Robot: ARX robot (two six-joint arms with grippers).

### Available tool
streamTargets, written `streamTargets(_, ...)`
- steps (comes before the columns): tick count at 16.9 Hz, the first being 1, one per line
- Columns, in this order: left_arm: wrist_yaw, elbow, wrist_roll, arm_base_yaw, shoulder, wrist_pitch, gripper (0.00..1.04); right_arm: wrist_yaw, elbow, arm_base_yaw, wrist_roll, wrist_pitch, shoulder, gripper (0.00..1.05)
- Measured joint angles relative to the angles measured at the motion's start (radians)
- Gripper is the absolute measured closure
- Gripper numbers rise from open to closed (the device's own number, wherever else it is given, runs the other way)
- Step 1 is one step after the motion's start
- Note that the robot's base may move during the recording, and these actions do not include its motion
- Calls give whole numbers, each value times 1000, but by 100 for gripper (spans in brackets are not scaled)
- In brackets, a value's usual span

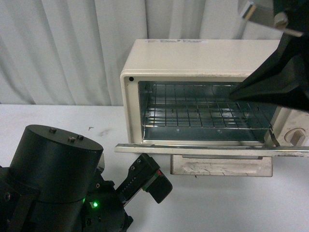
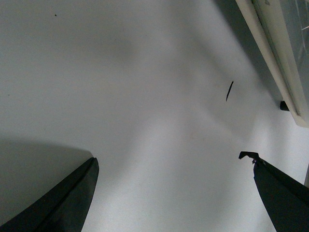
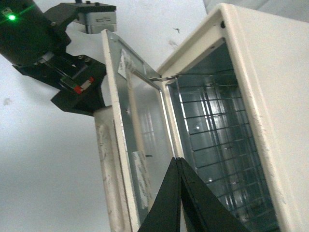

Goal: Open oven

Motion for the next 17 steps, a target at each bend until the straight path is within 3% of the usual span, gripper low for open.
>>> streamTargets(1,0,0,0,0,0,0,7,8,15,-12,-3,15,-11,102)
streamTargets(3,0,0,0,0,0,0,7,21,31,-18,-2,34,-22,82)
streamTargets(5,0,0,0,0,0,0,7,21,31,-18,-2,28,-22,26)
streamTargets(6,0,0,0,0,0,0,7,21,31,-18,-2,28,-22,6)
streamTargets(7,0,0,0,0,0,0,7,155,-42,7,81,269,-37,12)
streamTargets(8,0,0,0,-1,0,1,7,385,-178,23,266,539,-83,23)
streamTargets(10,3,0,0,-2,0,0,7,640,-399,-6,609,866,-162,41)
streamTargets(11,2,0,0,-2,0,0,7,699,-467,-39,759,977,-193,50)
streamTargets(14,-3,-1,1,-2,0,0,7,687,-577,-76,978,1084,-286,71)
streamTargets(17,0,-1,3,-2,0,0,7,654,-637,-88,1030,1089,-333,86)
